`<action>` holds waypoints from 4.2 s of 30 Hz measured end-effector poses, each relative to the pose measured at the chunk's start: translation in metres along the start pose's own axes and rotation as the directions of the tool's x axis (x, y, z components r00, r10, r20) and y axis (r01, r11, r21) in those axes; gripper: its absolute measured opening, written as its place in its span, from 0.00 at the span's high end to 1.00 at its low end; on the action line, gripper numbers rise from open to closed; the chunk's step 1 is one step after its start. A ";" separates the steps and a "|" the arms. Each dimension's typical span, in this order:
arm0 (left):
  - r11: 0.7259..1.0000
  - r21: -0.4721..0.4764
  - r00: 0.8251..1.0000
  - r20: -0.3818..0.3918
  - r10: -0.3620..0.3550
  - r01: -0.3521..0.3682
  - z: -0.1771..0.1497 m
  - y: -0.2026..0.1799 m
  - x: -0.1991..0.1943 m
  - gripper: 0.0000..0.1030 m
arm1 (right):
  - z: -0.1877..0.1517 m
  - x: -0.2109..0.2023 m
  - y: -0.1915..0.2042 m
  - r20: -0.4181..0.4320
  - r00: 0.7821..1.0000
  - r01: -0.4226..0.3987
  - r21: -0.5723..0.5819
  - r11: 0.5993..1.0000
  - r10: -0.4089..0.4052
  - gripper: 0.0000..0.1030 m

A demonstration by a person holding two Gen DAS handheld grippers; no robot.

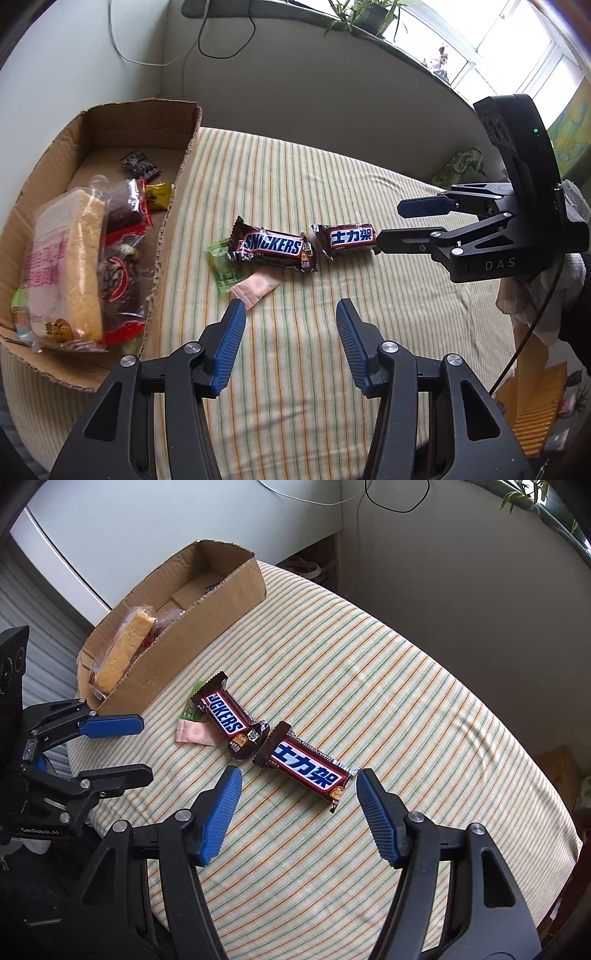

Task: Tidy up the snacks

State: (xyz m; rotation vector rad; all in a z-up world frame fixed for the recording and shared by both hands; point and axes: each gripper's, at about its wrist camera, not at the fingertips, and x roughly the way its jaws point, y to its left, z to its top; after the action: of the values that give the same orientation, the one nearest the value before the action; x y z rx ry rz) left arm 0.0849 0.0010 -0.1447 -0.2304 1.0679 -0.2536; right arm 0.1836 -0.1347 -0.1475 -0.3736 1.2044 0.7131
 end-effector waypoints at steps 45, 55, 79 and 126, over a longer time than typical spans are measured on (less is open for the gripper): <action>0.982 0.127 0.988 -0.053 0.145 -0.138 -0.006 -0.020 0.053 0.84 | 0.008 0.067 0.022 -0.106 0.994 -0.006 -0.117 0.993 -0.007 0.71; 0.965 0.196 0.983 -0.025 0.180 -0.172 -0.020 -0.042 0.055 0.84 | -0.013 0.059 0.028 -0.074 0.996 0.033 -0.078 0.996 -0.039 0.72; 0.996 0.034 0.995 0.062 0.084 -0.086 -0.014 -0.002 -0.023 0.84 | -0.020 0.005 0.012 0.017 0.999 0.028 -0.002 1.000 -0.028 0.72; 0.973 -0.098 0.959 0.174 0.222 -0.208 0.028 0.132 -0.077 0.84 | 0.134 0.036 0.143 0.025 0.998 -0.055 -0.062 0.997 0.057 0.72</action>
State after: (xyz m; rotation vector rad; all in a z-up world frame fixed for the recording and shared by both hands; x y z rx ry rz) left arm 0.0867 0.1518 -0.1084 -0.2022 0.9113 0.0068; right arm 0.1889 0.0629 -0.1220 -0.3808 1.1731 0.8027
